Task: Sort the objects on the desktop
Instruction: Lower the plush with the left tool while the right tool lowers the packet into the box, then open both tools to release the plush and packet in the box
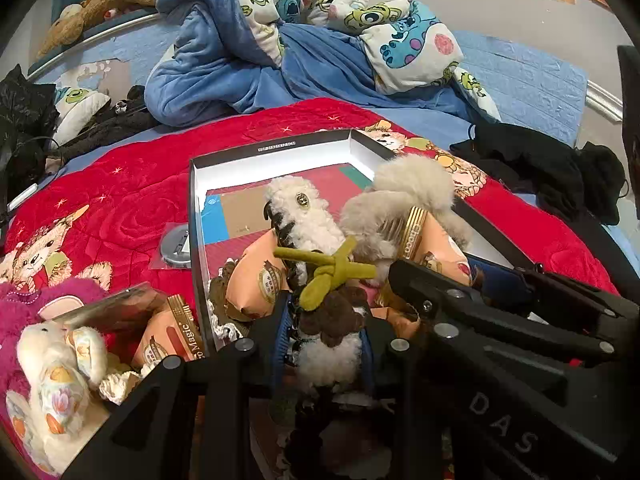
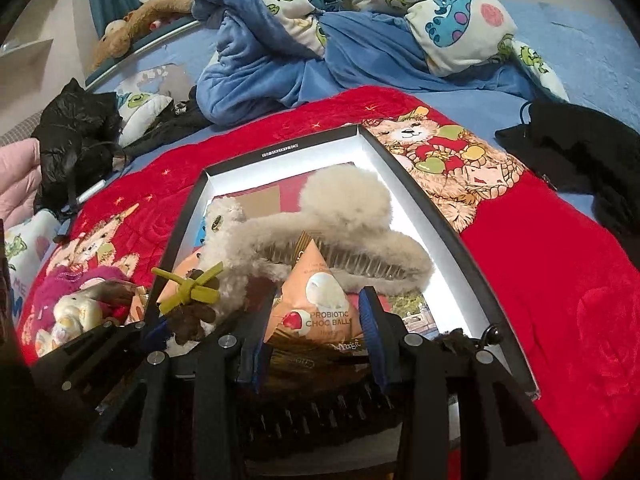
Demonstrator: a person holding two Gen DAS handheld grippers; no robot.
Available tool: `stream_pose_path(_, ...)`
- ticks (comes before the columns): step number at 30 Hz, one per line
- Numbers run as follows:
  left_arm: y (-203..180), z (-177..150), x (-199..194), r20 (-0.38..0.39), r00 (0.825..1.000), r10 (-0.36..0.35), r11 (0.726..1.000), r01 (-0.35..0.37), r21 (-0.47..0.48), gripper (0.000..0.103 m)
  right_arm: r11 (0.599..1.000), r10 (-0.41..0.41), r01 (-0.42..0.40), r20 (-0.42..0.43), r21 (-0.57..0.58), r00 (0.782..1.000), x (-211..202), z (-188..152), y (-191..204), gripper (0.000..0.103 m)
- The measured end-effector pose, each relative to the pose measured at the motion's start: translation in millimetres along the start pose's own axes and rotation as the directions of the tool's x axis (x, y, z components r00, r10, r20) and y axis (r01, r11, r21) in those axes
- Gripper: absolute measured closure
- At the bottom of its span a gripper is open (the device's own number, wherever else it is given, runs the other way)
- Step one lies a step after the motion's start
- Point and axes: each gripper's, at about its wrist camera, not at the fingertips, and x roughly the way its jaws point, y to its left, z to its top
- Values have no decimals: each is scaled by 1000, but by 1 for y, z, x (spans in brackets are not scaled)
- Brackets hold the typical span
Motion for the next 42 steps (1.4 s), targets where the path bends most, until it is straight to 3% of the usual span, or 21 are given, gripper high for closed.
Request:
stream_pose_path(5,0,-1,-1,6,1000,-1,1000,1,-10,73,1000,9,-10,2,12,1000,-2,0,1,60)
stream_pose_path(11,4,0,-2,10,1000,-17,999,17,-40,72,1000,17,-17,-4,5,1000,-2,1,4,49)
stream_pose_path(13,6,0,-4,15,999,-39,997,40,-60,69,1000,17,-17,-5,20,1000,-3,1,1,39)
stream_pose_path(16,4,1,-7,22,997,-71,996,73,-55,48,997,52,-52,5,51,999,-9,3,-3,20)
stream_pose_path(18,1,1,-13,40,996,-85,995,87,-47,22,998,43,-44,18,48,999,-13,4,-3,9)
stream_pose_path(19,1,2,-15,51,995,-90,995,92,-46,17,998,44,-45,22,46,999,-15,5,-3,1)
stream_pose_path(22,0,2,-18,64,994,-86,995,89,-47,6,997,66,-68,36,47,997,-19,7,-4,0)
stream_pose_path(29,-1,3,-22,87,993,-84,995,88,-42,1,996,52,-55,52,69,997,-25,10,-11,0)
stream_pose_path(42,1,5,-25,95,992,-80,995,86,-55,0,997,32,-35,43,73,999,-28,11,-13,0)
